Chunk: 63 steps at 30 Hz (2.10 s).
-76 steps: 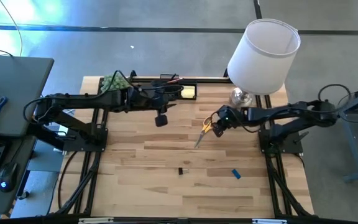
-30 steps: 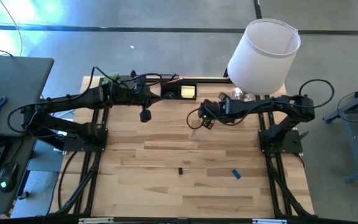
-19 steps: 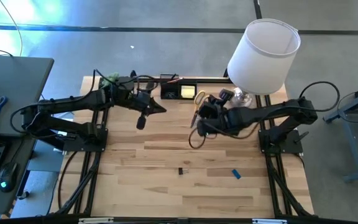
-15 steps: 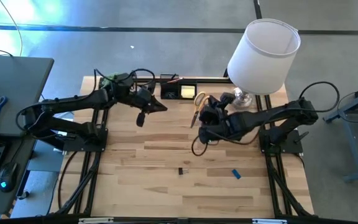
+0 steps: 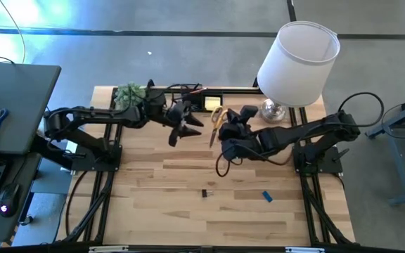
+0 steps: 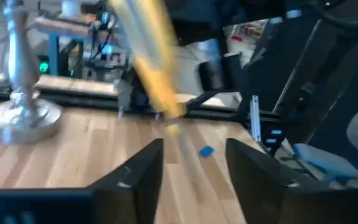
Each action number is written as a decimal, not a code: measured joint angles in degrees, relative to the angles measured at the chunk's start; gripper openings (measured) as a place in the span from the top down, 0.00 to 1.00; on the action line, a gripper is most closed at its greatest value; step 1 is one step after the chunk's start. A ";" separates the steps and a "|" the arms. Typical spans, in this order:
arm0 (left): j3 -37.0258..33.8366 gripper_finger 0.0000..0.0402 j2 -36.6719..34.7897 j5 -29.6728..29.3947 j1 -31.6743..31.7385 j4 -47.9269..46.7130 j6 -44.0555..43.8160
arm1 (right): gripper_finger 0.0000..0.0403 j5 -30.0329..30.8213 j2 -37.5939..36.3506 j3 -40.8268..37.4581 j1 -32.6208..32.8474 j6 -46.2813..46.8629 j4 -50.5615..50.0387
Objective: Pick and place office supplies into organizer
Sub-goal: Put the scissor into the top left slot of the desk organizer
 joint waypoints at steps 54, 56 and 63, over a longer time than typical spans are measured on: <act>0.11 0.96 3.21 -32.04 -8.14 3.86 4.99 | 0.97 -11.06 4.15 -0.09 -4.55 -14.02 19.22; 0.10 0.94 3.21 -32.18 -8.13 3.46 5.80 | 0.94 -12.26 4.08 -0.09 -4.57 -13.54 19.09; 0.58 0.96 0.56 -28.05 -5.70 -4.29 9.52 | 0.83 -21.75 2.67 -0.09 -4.40 -7.61 17.51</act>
